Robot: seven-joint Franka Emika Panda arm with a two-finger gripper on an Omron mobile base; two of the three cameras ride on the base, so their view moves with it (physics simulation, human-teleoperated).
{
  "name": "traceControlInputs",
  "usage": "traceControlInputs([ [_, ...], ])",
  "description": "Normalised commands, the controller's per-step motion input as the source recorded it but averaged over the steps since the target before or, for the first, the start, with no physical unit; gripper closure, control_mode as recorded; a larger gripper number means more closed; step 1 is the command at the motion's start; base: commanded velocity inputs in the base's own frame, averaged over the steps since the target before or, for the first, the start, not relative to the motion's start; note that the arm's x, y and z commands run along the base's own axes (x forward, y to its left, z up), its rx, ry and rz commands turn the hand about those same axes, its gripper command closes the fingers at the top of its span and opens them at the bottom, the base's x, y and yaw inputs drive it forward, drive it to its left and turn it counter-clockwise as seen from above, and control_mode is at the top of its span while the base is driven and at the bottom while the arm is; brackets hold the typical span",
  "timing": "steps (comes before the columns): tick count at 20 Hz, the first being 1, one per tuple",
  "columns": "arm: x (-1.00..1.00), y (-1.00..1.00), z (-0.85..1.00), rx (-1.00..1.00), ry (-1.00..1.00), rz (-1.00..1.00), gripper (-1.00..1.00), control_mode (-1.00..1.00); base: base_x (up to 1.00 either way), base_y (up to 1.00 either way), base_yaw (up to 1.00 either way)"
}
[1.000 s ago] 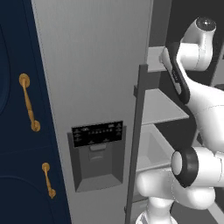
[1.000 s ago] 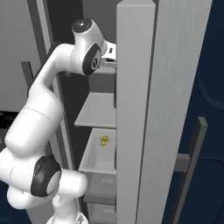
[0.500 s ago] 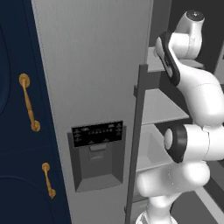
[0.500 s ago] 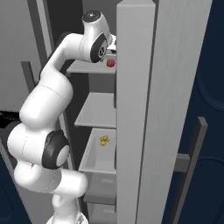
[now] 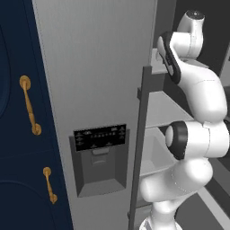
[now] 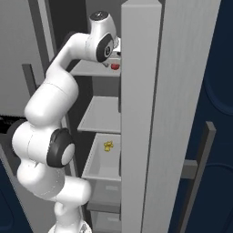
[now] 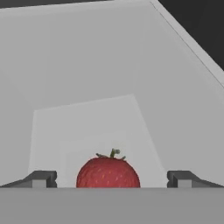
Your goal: Take the strawberry from the fridge and place it on top of the pancake, located on the dining counter.
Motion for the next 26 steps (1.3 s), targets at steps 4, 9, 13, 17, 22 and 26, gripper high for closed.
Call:
traceControlInputs([
  [4,0.00,0.00,-0.25,0.00,0.06,0.00,-1.00,-1.00,0.00,0.00,0.00],
  [9,0.00,0.00,-0.22,0.00,0.02,0.00,1.00,-1.00,0.00,0.00,0.00],
  [13,0.00,0.00,-0.13,0.00,-0.02,0.00,1.00,-1.00,0.00,0.00,0.00],
  [17,-0.30,0.00,-0.07,0.00,-0.15,0.00,1.00,-1.00,0.00,0.00,0.00],
  [22,-0.66,0.02,-0.01,0.00,-0.13,-0.02,1.00,-1.00,0.00,0.00,0.00],
  [26,-1.00,0.00,0.11,0.02,-0.05,0.00,1.00,-1.00,0.00,0.00,0.00],
])
